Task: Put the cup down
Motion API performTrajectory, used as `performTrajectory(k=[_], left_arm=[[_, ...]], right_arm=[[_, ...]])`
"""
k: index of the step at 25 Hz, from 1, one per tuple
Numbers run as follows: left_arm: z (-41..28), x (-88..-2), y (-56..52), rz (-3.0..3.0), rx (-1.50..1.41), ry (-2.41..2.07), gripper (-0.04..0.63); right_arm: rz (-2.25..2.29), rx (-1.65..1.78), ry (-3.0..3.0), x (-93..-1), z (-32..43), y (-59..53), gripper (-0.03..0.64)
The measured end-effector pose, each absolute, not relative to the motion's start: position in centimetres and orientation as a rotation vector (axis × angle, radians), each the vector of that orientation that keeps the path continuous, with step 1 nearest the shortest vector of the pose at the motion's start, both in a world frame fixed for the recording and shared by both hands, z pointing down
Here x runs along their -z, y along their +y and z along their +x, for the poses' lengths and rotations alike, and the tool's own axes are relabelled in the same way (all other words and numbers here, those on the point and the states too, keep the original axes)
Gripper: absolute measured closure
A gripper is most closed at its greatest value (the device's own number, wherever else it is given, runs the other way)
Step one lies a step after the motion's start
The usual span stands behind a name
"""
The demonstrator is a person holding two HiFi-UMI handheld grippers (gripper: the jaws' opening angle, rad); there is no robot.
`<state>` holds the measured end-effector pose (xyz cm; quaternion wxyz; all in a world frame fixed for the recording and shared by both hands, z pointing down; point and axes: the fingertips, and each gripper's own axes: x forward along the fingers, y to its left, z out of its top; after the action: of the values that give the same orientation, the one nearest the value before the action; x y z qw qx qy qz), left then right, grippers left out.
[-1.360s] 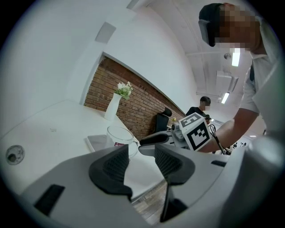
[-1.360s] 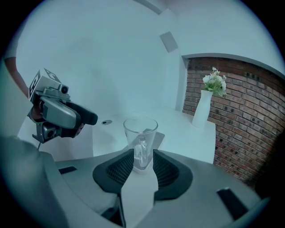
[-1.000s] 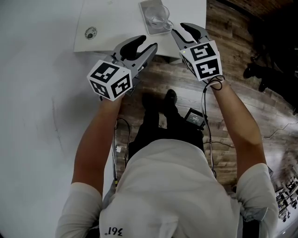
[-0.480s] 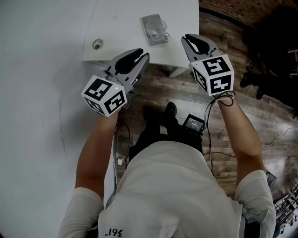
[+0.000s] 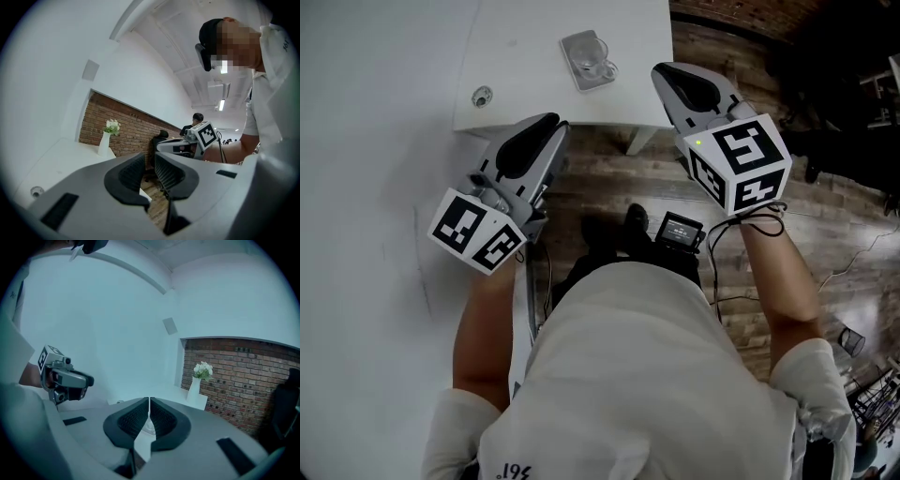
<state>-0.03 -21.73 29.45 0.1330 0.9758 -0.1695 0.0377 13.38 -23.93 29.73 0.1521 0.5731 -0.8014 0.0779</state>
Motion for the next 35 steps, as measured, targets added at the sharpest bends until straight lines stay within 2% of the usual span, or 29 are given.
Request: performTrajectory(k=[15,35], left_arm=[[-3.1,-29.0,-16.8,2.782,-0.117,-0.504,0.526],[-3.0,-29.2,-14.1,2.776,-0.142,-0.434,0.526]], right_arm=[[1.710,-0.235,-2.327,-26.8,12.3,-17.8,0.601],[1.737,-0.256,-2.289,-27.4,12.2,-14.8,0.604]])
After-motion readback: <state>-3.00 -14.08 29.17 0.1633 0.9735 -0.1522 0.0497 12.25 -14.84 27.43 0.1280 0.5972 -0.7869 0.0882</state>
